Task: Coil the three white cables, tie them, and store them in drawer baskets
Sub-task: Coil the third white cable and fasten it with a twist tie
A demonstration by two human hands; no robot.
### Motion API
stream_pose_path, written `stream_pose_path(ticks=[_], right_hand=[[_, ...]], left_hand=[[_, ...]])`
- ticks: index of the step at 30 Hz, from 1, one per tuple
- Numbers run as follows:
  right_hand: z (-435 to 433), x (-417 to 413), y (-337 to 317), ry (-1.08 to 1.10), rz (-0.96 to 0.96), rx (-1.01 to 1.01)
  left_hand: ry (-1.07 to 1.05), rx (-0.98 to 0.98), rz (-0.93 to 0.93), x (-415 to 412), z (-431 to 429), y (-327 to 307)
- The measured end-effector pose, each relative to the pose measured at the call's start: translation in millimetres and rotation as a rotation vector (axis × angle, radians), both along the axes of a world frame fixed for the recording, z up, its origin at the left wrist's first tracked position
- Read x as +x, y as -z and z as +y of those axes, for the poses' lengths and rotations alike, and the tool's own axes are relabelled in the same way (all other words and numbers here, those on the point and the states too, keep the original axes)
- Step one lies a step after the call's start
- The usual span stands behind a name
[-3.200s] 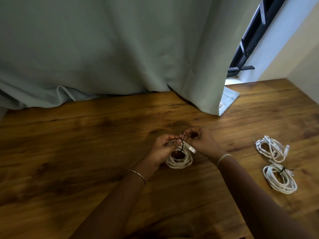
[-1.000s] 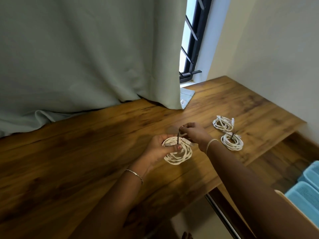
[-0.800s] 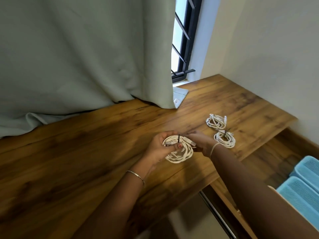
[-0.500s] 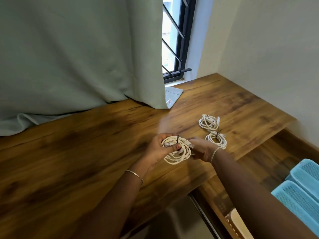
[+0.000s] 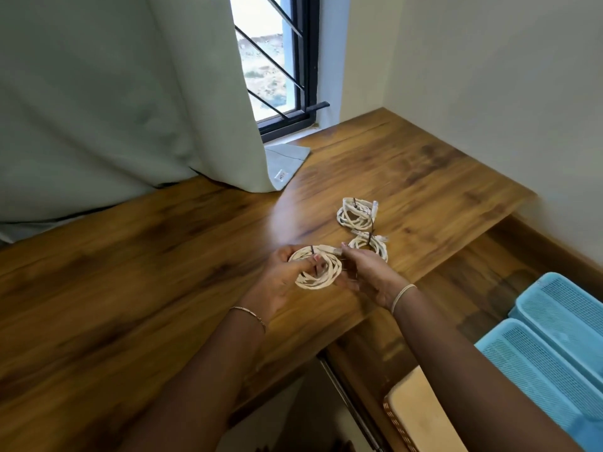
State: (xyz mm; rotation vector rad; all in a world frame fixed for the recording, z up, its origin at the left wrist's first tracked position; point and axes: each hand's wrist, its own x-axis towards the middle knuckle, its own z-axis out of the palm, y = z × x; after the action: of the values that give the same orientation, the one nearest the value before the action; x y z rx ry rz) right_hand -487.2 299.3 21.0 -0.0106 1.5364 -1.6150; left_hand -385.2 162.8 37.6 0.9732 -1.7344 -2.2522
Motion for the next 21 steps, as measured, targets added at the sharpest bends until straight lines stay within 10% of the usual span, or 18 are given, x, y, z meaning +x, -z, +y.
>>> stream_pose_path(ticks=[21], right_hand=[[-20.3, 2.1, 11.4, 0.108, 0.468, 0.234]], left_hand=[[0.078, 0.527, -0.001, -30.5, -32.8, 21.8]])
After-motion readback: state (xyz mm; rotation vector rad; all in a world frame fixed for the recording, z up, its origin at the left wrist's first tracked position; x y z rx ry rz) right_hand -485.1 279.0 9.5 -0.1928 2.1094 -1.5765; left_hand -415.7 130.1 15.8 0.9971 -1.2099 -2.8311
